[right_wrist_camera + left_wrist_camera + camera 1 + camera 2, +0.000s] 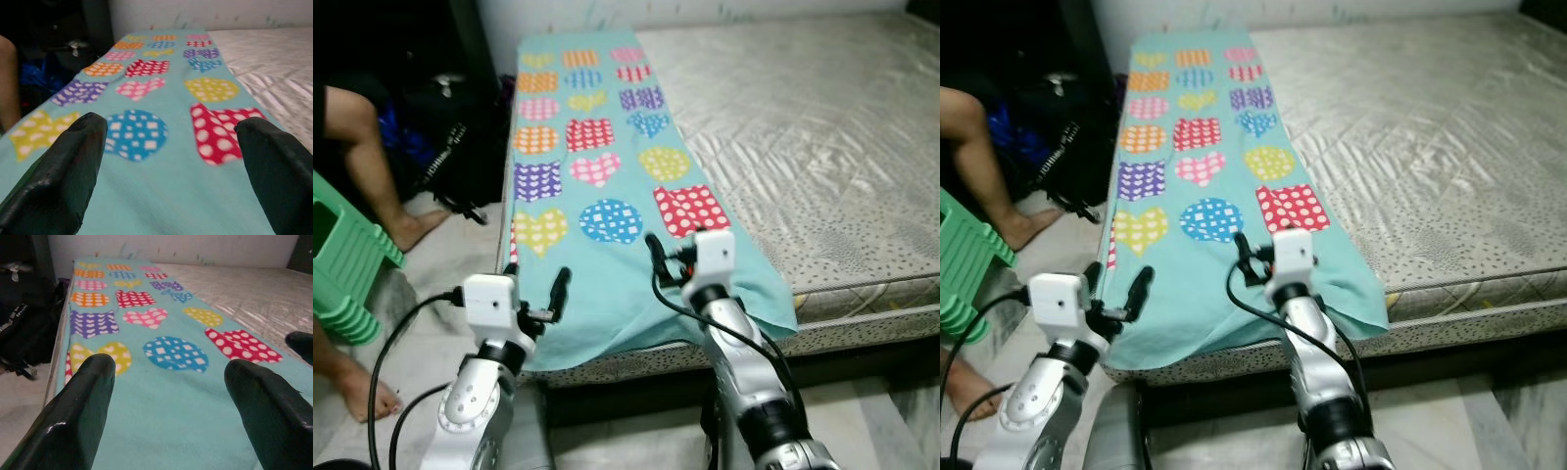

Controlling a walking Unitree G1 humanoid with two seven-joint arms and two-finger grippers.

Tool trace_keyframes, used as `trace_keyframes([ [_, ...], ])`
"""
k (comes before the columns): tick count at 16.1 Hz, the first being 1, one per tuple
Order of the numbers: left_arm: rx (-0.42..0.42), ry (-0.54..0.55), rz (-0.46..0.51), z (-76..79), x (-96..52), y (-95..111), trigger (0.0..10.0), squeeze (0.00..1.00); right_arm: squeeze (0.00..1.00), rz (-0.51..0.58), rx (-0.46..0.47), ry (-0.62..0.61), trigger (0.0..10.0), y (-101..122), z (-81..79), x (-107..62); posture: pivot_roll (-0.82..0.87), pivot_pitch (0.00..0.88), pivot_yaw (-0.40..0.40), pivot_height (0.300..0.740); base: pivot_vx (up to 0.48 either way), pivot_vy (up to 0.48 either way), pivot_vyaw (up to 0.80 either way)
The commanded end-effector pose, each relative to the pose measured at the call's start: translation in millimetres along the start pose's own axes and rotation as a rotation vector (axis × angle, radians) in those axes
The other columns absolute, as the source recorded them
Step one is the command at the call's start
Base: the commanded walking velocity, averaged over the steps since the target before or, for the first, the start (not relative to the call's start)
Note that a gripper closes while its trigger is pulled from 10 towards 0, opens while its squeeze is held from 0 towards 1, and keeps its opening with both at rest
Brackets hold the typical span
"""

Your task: Clean up the room

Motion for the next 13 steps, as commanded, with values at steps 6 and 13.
trace_keyframes([
  [6, 0.029, -0.003, -0.007, -2.0, -2.6, -1, 10.0, 0.0, 0.0, -0.031, -0.03, 0.127, 10.0, -5, -20.3, -4.6, -0.02, 0.035, 0.024, 0.495, 0.136, 0.0, 0.0],
  [13, 0.028, -0.004, -0.01, -2.0, -2.6, -2, 10.0, 0.0, 0.0, -0.034, -0.034, 0.123, 10.0, -5, -18.6, -3.6, -0.02, 0.03, 0.023, 0.495, 0.343, 0.0, 0.0],
])
Point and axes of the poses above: a point about 5 cm out from each wrist's last joint towards the gripper, its own x axis pointing out of the wrist towards the gripper, its own y axis along the axis of the wrist's last joint, z = x × y, the point moved 5 cm from there along x, pointing out of the wrist towards the gripper, and after that the axes turned 12 degrees about -x, right-handed, at the moved point
